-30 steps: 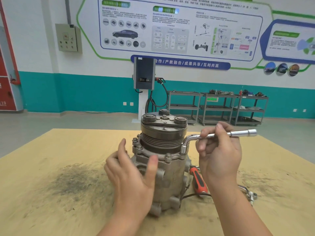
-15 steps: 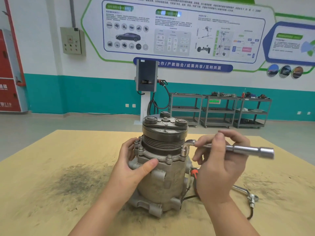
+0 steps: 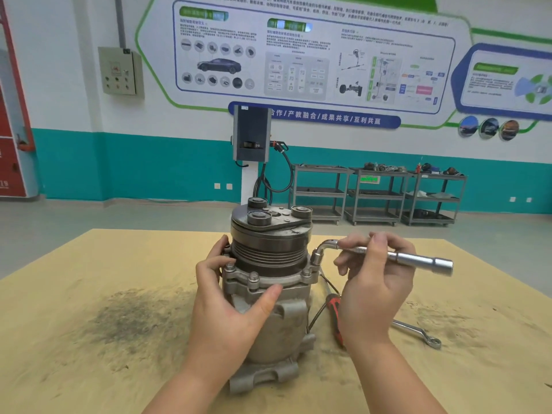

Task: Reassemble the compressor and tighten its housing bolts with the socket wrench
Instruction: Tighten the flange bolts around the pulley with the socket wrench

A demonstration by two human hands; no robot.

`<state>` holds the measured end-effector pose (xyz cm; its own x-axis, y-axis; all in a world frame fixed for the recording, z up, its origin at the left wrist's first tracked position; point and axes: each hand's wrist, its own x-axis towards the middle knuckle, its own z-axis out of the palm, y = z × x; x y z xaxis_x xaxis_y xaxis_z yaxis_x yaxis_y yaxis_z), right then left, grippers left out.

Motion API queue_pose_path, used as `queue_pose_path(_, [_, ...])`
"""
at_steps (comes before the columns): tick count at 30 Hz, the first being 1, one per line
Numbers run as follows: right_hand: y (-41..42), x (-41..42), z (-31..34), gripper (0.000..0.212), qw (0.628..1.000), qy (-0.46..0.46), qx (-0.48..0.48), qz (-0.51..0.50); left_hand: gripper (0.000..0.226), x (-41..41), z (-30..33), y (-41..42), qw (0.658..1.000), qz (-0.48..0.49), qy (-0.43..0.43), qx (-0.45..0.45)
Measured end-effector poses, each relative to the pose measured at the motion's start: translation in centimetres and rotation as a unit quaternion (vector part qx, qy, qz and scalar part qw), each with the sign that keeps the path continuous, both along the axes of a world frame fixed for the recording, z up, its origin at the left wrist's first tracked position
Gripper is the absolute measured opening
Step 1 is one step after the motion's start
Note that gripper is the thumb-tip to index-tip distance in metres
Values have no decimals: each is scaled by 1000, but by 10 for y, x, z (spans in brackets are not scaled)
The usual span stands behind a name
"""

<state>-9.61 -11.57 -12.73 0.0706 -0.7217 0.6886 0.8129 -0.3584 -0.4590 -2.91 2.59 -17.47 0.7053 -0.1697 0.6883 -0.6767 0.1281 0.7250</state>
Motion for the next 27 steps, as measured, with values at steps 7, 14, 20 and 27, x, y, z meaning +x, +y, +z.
queue_pose_path(7, [24,3,-13,13,902,127,-379,-162,58,11,-1,3,995,-84,18,-55])
queue_pose_path(14, [8,-14,13,15,968,61,-231,-74,69,23,-1,8,995,-87,32,-37])
queue_pose_path(20, [-8,-10,18,21,985,77,86,129,79,32,0,12,990,-102,89,-29])
queue_pose_path(27, [-13,-8,17,14,965,60,124,225,66,26,7,19,990,-102,89,44])
